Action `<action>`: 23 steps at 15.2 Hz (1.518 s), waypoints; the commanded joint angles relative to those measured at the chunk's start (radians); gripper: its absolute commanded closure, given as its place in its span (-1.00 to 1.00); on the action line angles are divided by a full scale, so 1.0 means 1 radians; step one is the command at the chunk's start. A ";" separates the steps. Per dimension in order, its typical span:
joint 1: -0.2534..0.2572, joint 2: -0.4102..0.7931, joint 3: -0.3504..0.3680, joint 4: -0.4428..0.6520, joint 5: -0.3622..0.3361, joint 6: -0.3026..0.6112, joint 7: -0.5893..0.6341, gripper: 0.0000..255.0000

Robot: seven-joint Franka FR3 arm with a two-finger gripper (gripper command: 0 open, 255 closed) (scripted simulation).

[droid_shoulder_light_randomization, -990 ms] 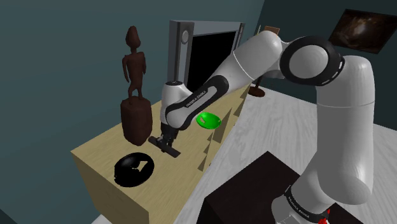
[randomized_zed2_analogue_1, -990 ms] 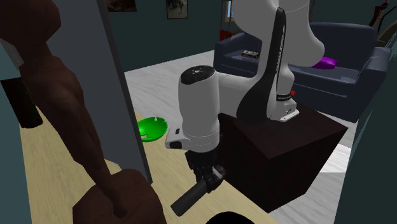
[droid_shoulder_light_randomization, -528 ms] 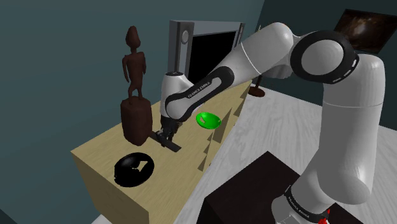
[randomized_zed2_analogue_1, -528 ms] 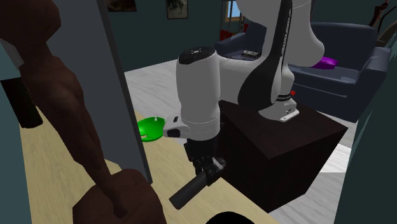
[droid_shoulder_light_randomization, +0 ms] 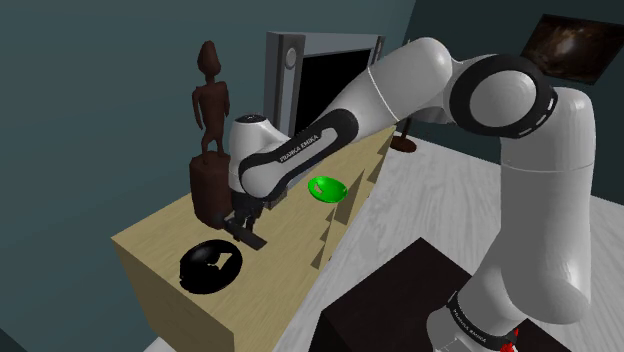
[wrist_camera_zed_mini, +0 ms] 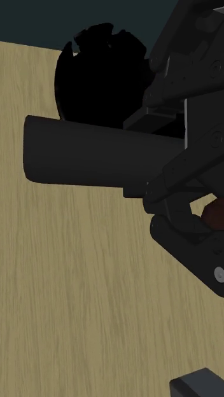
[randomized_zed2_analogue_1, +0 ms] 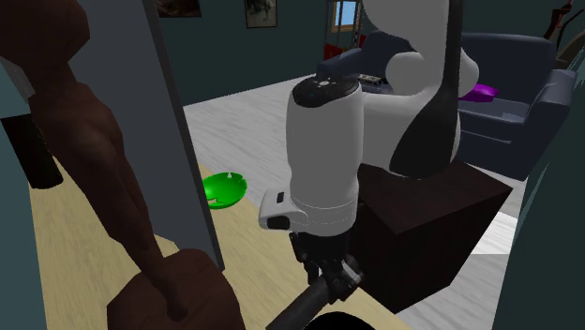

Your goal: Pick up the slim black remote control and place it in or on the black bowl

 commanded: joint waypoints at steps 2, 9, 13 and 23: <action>0.054 0.041 0.004 0.064 -0.016 -0.020 0.065 1.00; 0.136 0.141 0.001 0.172 -0.045 -0.025 0.151 1.00; 0.142 0.178 -0.007 0.174 -0.054 0.010 0.153 1.00; 0.149 0.222 -0.015 0.181 -0.063 0.047 0.156 1.00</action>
